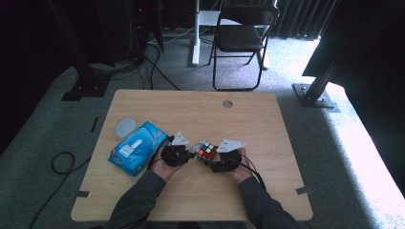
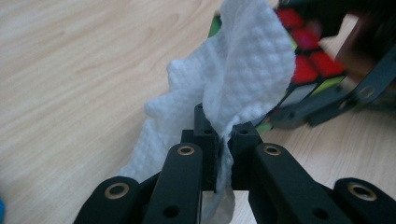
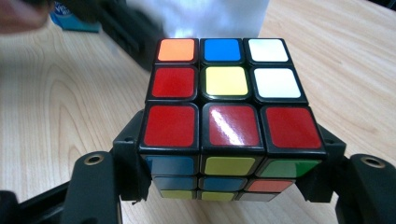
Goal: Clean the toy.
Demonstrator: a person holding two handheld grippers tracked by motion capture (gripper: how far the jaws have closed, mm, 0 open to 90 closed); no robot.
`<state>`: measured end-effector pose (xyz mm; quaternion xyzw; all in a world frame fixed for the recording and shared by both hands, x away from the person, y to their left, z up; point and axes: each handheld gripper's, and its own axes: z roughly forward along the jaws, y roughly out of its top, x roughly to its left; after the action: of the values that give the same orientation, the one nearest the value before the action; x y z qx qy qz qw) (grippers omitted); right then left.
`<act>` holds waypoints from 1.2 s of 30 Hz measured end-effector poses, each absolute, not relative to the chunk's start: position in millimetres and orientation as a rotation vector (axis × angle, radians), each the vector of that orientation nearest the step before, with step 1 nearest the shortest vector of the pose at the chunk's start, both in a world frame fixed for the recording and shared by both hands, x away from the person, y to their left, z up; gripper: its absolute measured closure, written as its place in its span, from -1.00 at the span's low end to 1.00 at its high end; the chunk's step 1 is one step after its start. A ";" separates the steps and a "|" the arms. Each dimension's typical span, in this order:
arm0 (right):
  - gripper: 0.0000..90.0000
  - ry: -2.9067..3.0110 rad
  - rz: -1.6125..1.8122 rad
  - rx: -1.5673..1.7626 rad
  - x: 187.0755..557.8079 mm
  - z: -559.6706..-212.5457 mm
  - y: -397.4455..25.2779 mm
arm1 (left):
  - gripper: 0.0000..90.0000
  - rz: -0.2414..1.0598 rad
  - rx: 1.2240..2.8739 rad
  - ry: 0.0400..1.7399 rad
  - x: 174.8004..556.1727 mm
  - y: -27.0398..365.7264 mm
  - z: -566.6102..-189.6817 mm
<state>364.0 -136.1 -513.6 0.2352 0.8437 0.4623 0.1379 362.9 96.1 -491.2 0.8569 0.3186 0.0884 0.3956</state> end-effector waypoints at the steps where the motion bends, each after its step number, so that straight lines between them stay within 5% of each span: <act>1: -0.25 2.435 1.338 0.681 363.9 -513.0 -136.6 | 0.89 0.220 2.175 0.810 363.1 95.8 -493.2; 36: -0.25 2.351 1.415 0.742 365.4 -501.0 -144.8 | 0.89 0.191 2.202 0.807 361.3 92.7 -510.3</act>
<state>365.4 -144.8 -501.0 0.2581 0.8179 0.4922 0.1488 361.3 92.7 -510.3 0.8640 0.3168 0.0751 0.3842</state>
